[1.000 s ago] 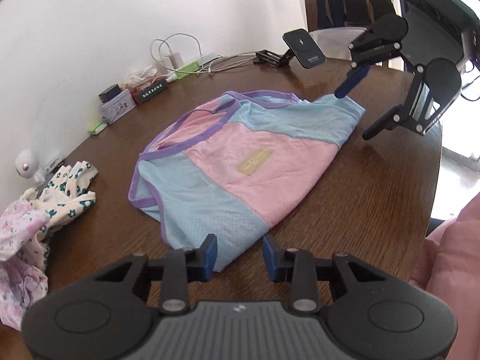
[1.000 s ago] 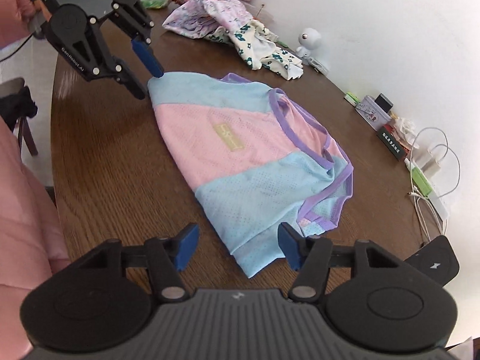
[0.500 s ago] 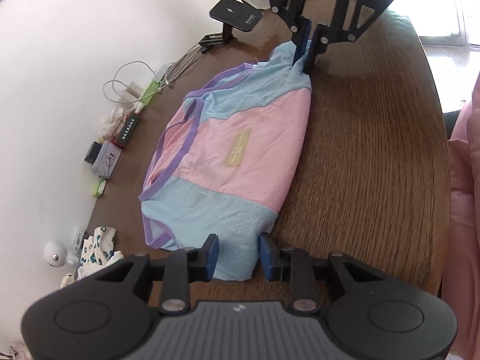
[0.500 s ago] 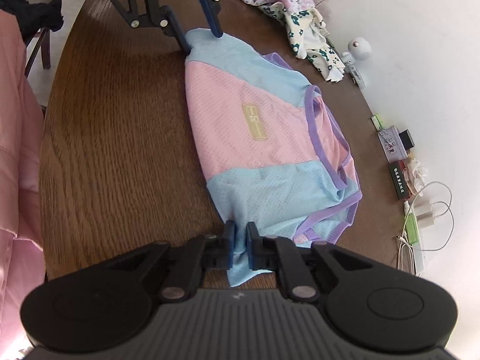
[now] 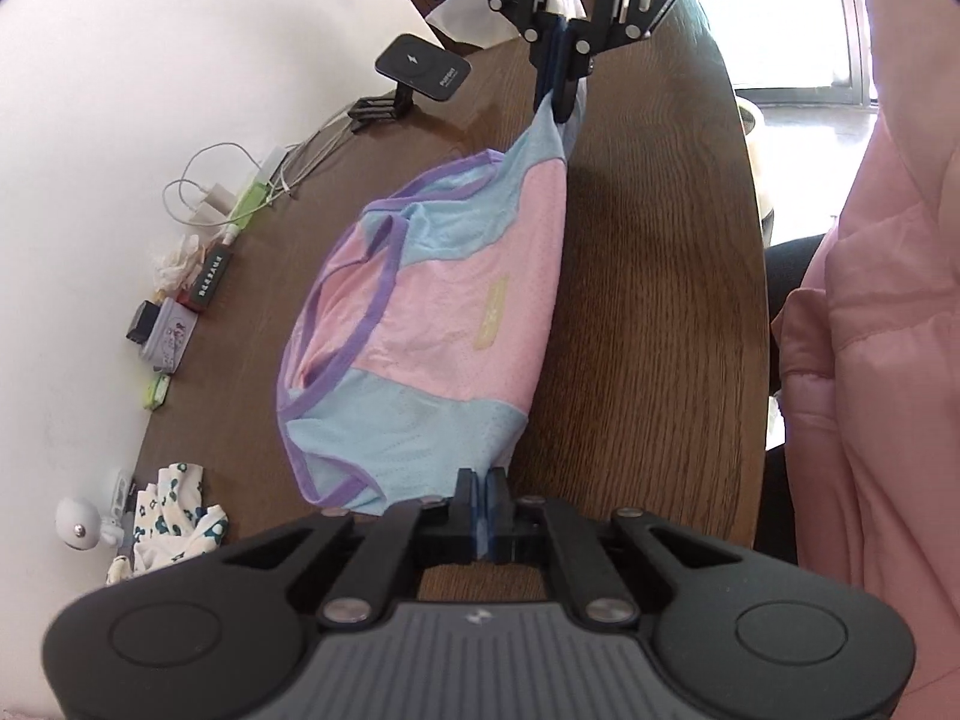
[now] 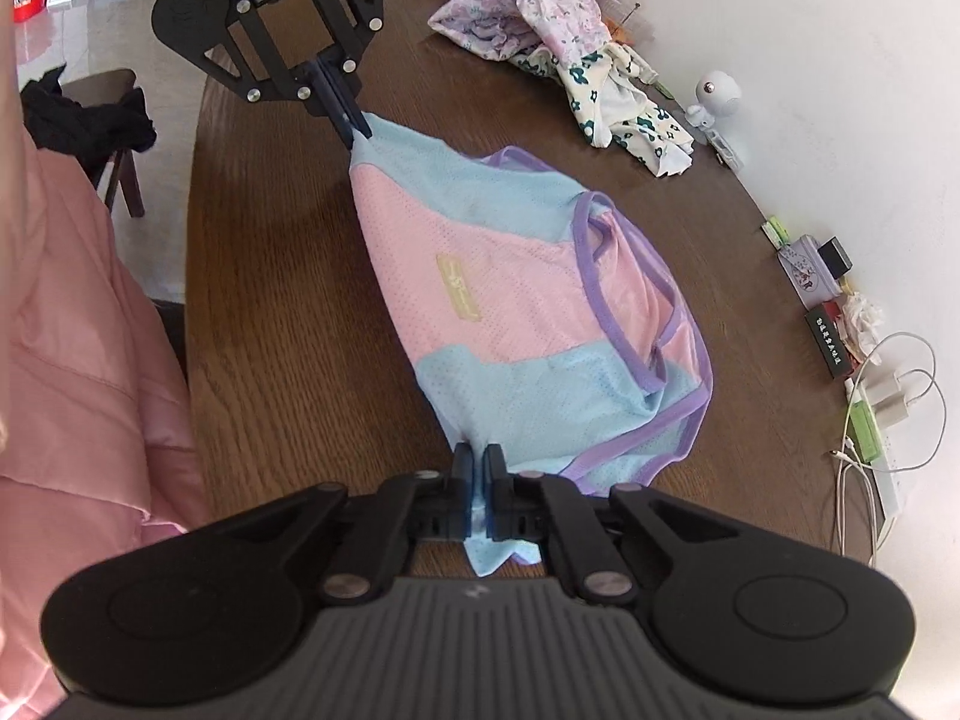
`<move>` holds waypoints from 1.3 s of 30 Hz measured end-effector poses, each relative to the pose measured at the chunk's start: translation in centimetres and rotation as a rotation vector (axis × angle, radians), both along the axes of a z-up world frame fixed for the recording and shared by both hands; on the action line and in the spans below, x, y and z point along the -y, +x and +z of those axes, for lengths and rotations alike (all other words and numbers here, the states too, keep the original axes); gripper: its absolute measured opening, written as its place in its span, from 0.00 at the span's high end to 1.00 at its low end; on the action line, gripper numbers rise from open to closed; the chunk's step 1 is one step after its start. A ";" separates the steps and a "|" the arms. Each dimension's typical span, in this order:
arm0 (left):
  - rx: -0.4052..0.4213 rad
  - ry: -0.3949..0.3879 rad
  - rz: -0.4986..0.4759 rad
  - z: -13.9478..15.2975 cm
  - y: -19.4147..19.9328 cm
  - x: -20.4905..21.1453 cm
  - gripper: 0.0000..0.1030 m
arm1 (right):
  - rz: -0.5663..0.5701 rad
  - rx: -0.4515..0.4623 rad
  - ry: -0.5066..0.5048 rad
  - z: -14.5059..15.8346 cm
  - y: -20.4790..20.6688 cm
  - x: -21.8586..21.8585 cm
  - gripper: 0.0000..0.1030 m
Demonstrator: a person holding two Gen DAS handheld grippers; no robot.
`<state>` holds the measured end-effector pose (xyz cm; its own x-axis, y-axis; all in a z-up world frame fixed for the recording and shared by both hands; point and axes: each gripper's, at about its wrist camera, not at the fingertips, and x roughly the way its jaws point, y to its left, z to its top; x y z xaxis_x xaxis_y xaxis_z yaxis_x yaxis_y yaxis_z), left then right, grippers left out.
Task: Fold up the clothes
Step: 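Grip the garment's ends with both tools and stretch it lengthwise, then lay the stretched garment flat and open both tools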
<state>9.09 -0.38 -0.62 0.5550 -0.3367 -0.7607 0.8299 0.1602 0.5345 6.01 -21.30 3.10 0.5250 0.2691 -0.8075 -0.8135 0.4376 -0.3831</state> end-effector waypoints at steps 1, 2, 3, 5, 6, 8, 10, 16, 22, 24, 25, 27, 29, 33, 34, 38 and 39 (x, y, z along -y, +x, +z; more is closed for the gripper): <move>0.018 -0.011 0.010 1.0 0.8 0.1 0.99 | -0.002 -0.003 0.021 1.2 0.2 0.2 0.97; 0.036 -0.021 0.019 1.9 1.5 0.1 0.99 | -0.016 0.000 0.040 2.4 0.7 0.4 0.97; 0.054 -0.032 0.029 2.9 2.3 0.2 0.99 | -0.033 0.003 0.053 3.4 1.6 0.5 0.97; 0.080 -0.061 0.071 4.4 5.1 1.0 0.99 | -0.074 0.014 0.067 4.8 4.4 0.9 0.97; 0.095 -0.069 0.088 4.7 6.6 1.7 0.99 | -0.098 0.017 0.072 5.3 6.0 1.2 0.97; 0.116 -0.077 0.139 4.4 10.1 3.5 0.99 | -0.158 0.000 0.073 5.1 9.9 1.9 0.97; 0.110 -0.075 0.190 3.4 13.5 5.2 0.99 | -0.218 -0.032 0.067 3.9 13.9 2.5 0.97; -0.006 -0.070 0.311 -0.2 21.6 7.5 0.94 | -0.341 -0.164 0.060 -1.7 20.8 3.7 0.97; -0.058 -0.203 0.514 -0.5 23.9 5.2 0.48 | -0.436 -0.135 0.118 -3.4 22.2 4.9 0.41; -0.022 -0.257 0.576 0.1 23.4 3.9 0.46 | -0.457 -0.062 0.163 -2.6 21.2 5.5 0.22; -0.036 -0.307 0.571 0.6 22.6 3.1 0.46 | -0.470 -0.048 0.219 -1.9 20.5 5.9 0.22; -0.075 -0.387 0.535 1.4 20.8 2.3 0.46 | -0.490 -0.025 0.333 -0.6 18.9 6.6 0.24; -0.113 -0.420 0.475 1.5 18.5 2.5 0.53 | -0.451 -0.021 0.409 -0.1 16.4 5.7 0.27; -0.164 -0.338 0.478 -0.8 15.5 4.7 0.88 | -0.395 0.016 0.335 -2.7 13.3 2.7 0.41; -0.180 -0.323 0.492 -1.5 15.1 4.9 0.89 | -0.406 0.002 0.321 -3.4 13.2 2.6 0.51; -0.187 -0.285 0.536 -3.5 13.9 5.0 0.90 | -0.512 -0.096 0.341 -5.5 13.3 3.2 0.67; -0.187 -0.290 0.549 -3.5 14.1 4.8 0.89 | -0.533 -0.114 0.360 -5.6 13.2 3.4 0.67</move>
